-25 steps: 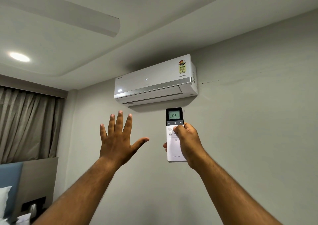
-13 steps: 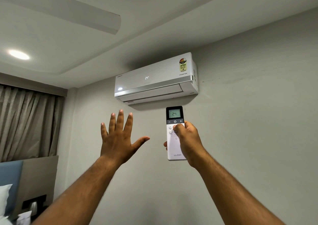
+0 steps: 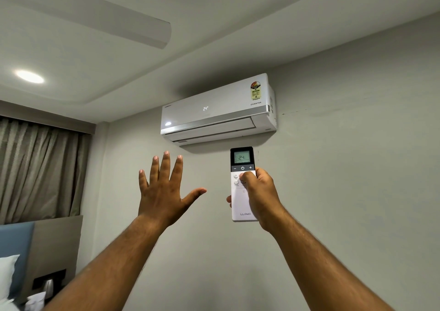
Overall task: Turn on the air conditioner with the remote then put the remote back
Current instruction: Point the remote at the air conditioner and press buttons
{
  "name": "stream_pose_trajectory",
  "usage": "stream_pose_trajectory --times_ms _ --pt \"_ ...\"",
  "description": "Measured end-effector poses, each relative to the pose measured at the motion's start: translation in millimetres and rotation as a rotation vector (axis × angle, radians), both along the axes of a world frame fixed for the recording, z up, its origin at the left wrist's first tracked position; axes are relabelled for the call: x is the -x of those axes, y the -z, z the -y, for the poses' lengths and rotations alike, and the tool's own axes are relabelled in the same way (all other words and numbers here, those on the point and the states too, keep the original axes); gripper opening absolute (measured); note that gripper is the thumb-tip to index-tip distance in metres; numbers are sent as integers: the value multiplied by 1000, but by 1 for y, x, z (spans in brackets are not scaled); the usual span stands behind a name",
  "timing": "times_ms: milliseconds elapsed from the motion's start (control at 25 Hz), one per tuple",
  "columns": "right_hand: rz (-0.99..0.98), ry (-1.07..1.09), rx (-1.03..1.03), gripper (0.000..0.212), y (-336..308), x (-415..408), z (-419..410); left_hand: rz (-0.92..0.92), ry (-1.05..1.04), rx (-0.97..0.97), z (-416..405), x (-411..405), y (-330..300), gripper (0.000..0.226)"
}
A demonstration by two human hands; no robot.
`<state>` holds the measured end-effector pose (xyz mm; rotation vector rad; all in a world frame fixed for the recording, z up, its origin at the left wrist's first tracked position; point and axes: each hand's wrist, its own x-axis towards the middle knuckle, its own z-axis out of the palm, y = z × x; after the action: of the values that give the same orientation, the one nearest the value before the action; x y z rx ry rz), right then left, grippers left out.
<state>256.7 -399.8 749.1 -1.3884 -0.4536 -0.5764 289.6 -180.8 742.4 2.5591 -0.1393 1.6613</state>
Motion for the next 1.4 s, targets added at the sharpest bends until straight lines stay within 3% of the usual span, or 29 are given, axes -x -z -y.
stream_pose_trajectory --times_ms 680,1400 --pt "9 16 31 8 -2 -5 -13 145 23 -61 -12 6 -4 108" --pt "22 12 26 8 0 -11 -13 127 21 -64 -15 2 -5 107"
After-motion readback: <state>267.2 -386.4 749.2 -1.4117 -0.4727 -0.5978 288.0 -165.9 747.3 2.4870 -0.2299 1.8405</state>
